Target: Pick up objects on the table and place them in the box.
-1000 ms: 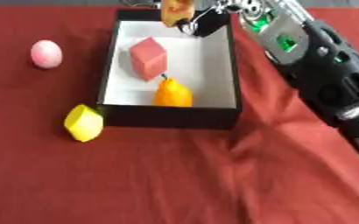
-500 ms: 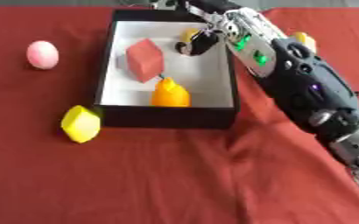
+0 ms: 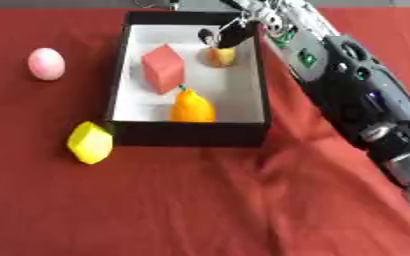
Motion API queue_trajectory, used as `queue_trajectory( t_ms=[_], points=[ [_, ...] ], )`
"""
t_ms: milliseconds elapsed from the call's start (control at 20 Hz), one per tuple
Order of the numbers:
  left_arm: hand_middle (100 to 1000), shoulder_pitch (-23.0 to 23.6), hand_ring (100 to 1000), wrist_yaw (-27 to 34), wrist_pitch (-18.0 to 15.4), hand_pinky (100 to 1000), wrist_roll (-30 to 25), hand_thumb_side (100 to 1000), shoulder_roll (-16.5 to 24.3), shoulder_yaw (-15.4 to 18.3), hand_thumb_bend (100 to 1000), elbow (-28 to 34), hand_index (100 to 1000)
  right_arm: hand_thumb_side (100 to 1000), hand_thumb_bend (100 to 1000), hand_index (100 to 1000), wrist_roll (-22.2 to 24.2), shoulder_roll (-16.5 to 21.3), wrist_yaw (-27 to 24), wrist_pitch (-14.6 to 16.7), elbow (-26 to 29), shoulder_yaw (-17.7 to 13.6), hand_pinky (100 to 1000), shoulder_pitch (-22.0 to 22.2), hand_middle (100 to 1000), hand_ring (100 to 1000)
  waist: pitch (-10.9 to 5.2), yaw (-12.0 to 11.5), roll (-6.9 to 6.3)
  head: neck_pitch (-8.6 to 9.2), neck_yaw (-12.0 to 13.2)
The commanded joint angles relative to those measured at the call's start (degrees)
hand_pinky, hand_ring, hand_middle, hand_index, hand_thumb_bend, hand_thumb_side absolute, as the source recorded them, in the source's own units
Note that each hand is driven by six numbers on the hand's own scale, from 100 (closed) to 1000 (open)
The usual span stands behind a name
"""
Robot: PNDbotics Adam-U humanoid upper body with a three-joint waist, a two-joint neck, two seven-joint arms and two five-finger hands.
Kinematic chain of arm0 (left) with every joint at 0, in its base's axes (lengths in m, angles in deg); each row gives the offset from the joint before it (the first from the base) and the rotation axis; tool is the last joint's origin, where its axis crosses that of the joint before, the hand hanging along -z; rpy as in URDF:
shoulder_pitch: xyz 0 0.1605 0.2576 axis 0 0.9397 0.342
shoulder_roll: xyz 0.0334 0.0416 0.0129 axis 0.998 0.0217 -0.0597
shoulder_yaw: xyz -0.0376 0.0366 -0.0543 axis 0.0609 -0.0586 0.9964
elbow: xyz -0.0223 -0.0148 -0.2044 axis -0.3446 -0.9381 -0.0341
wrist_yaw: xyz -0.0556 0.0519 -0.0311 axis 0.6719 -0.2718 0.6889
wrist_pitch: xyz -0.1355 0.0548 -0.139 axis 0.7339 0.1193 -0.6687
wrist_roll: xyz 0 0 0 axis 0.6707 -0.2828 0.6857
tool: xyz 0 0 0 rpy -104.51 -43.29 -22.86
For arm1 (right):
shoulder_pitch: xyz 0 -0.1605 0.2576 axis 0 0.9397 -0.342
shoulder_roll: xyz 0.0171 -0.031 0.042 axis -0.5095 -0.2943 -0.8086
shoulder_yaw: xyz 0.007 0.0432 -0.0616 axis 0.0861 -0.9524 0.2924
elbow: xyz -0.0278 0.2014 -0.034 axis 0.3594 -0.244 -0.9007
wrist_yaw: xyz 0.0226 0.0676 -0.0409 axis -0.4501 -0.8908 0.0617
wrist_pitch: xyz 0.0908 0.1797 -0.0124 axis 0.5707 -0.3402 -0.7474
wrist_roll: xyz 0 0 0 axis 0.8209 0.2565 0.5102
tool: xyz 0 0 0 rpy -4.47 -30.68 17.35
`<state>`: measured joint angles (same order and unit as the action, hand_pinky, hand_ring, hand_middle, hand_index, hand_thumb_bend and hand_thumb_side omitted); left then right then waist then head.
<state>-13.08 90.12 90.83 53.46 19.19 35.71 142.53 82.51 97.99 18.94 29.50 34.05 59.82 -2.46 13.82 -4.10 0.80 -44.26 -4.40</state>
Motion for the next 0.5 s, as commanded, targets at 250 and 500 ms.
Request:
queue_trajectory(
  t_ms=[250, 500],
  points=[
    [834, 0.5, 823, -0.5, 0.1, 640, -0.1, 869, 2.4, 0.7, 290, 0.4, 783, 100, 371, 915, 4.3, 12.6, -8.5, -1.6, 4.2, -3.8, 918, 2.7, 777, 888, -1.62, 1.1, -0.11, 0.14, 1.5],
    [834, 0.8, 824, -0.7, 0.1, 640, -0.2, 869, 2.5, 0.9, 289, 0.3, 782, 100, 380, 921, 4.1, 19.0, -10.8, -2.8, 6.5, -5.9, 916, 7.1, 785, 892, -1.64, 1.8, -0.26, 0.14, 2.2]
  ],
)
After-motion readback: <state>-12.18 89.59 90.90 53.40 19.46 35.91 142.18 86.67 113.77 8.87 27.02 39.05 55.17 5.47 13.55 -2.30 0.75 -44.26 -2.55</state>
